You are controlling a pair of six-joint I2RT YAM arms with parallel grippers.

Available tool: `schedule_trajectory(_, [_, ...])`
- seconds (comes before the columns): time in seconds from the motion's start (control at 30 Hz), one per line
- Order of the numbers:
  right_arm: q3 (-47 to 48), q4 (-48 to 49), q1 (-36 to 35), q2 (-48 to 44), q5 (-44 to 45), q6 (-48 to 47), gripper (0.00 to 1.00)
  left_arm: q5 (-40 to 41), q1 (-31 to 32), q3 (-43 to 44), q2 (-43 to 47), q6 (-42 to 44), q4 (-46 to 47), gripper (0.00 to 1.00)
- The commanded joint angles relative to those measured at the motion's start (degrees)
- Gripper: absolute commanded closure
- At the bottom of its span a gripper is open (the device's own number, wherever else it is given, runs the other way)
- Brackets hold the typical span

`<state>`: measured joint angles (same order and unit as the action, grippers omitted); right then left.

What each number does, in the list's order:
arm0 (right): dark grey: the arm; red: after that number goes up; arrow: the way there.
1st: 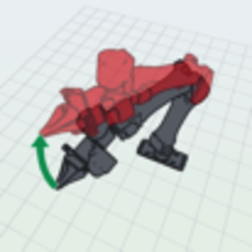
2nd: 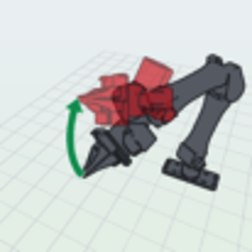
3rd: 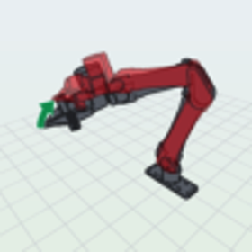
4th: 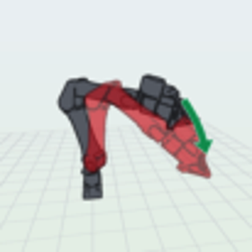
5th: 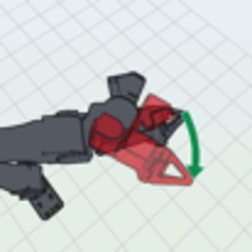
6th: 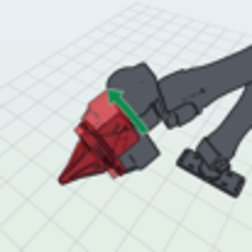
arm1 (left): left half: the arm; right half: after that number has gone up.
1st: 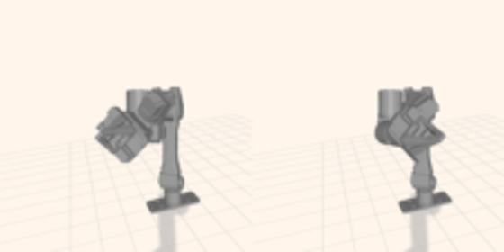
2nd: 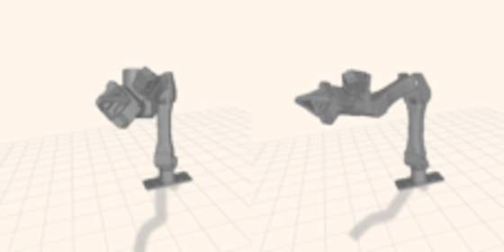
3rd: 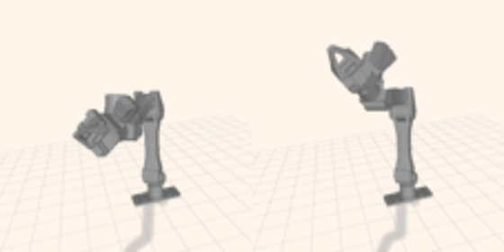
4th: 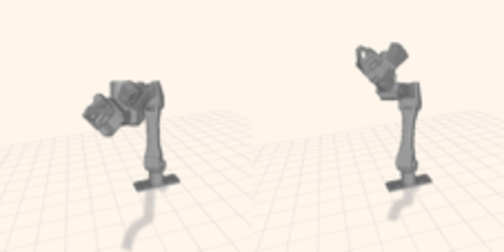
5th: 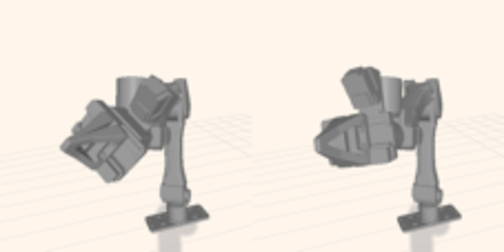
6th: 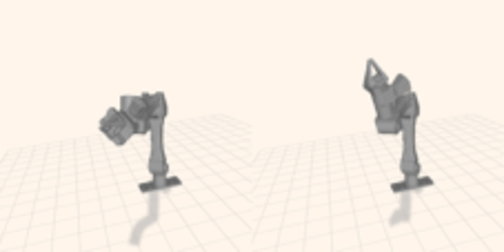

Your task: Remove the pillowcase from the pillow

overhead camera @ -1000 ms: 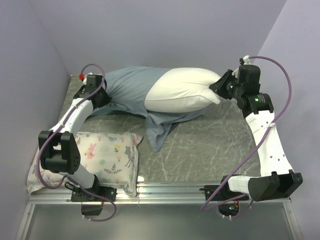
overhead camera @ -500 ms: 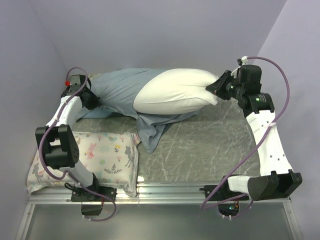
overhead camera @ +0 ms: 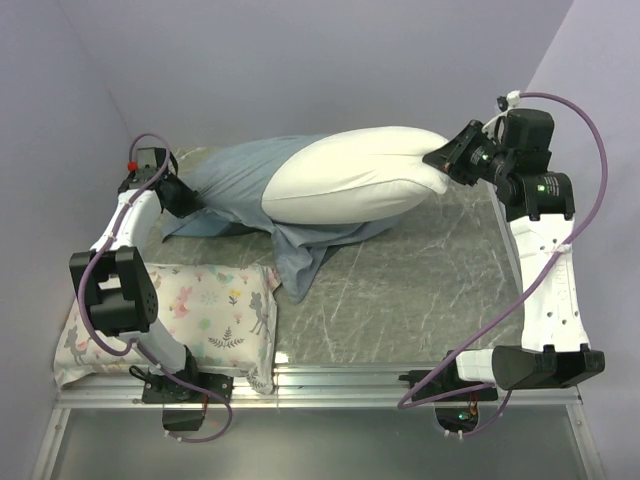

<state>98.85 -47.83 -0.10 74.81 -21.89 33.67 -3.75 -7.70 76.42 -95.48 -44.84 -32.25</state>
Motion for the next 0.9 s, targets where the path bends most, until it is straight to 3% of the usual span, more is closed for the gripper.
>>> schedule_trajectory(0.0, [1.55,15.48,7.31,-5.81,13.28,-1.24,1.0,21.6,-9.79,-0.04,-1.21,1.51,3.68,1.0])
schedule_trajectory(0.17, [-22.14,24.97,6.78,-10.55,9.77,1.05,1.0,11.85,-6.72,-2.24,1.52,3.7,7.29,1.0])
schedule_trajectory(0.27, [-29.66,28.84,6.6,-12.75,9.59,0.79,0.96,10.0,-3.9,-4.96,5.03,3.53,8.07,1.0])
schedule_trajectory(0.33, [-34.59,29.38,6.52,-15.2,9.15,-0.09,0.77,10.07,-2.5,-7.25,8.2,3.62,7.73,1.0])
schedule_trajectory(0.37, [-36.08,29.29,5.99,-16.26,9.32,-0.53,0.56,9.73,-2.32,-8.12,9.34,3.71,7.73,0.99])
schedule_trajectory(0.4, [-36.35,28.59,5.81,-17.31,10.89,-1.93,0.47,8.51,-2.14,-9.44,11.61,3.79,7.64,0.98])
schedule_trajectory(0.47, [-35.14,25.97,5.72,-19.25,13.35,-3.17,0.32,7.53,-2.05,-10.41,14.26,5.1,7.64,0.74])
schedule_trajectory(0.5, [-34.52,25.17,5.64,-19.52,14.58,-4.65,0.29,6.4,-2.05,-10.85,16.97,5.9,7.12,0.64])
schedule_trajectory(0.53, [-33.9,24.81,5.72,-19.35,15.81,-5.1,0.26,6.21,-1.88,-10.77,18.39,6.69,6.77,0.46])
schedule_trajectory(0.57, [-33.46,24.72,5.72,-19.09,15.74,-5.63,0.23,6.38,-1.79,-10.59,19.88,8.7,6.41,0.4])
schedule_trajectory(0.63, [-32.06,24.54,5.46,-16.81,13.91,-6.33,0.21,7.88,-1.18,-8.67,23.66,10.64,5.01,0.29])
schedule_trajectory(0.7, [-30.92,25.24,3.1,-14.61,13.37,-7.21,0.19,8.58,0.14,-5.08,25.25,13.1,4.04,0.26])
schedule_trajectory(0.8, [-25.91,23.32,-1.81,-7.33,14.85,-10.28,0.17,8.93,6.72,2.29,21.85,15.92,2.19,0.2])
schedule_trajectory(0.87, [-21.88,22.09,-5.87,-0.47,14.77,-10.99,0.16,10.43,14.45,6.26,16.16,17.76,2.54,0.19])
